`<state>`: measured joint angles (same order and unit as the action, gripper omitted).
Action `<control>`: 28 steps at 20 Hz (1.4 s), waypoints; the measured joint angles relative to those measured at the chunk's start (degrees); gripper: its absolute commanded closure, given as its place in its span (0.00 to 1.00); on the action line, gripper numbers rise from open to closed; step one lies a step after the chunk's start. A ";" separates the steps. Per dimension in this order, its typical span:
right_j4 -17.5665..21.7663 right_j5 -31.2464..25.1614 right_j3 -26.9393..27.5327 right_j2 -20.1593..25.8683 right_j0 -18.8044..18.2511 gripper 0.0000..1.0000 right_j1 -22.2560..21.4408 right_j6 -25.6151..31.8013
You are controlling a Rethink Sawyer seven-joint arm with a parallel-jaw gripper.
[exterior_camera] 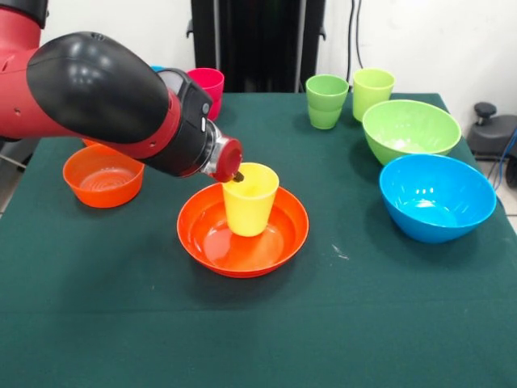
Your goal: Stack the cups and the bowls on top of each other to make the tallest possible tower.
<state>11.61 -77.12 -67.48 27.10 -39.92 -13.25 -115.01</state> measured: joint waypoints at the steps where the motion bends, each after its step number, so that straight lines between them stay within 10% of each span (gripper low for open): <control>1: 0.01 0.00 -0.01 0.06 -0.01 1.00 -0.09 0.00; 12: 0.23 0.00 -0.01 1.05 -0.01 1.00 -0.35 0.00; 13: 0.26 0.01 -0.01 1.42 -0.01 0.00 -0.36 0.00; 28: 0.61 1.29 -0.01 2.25 -0.01 0.00 -0.35 0.00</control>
<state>12.22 -75.83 -67.49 29.35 -39.93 -13.60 -115.01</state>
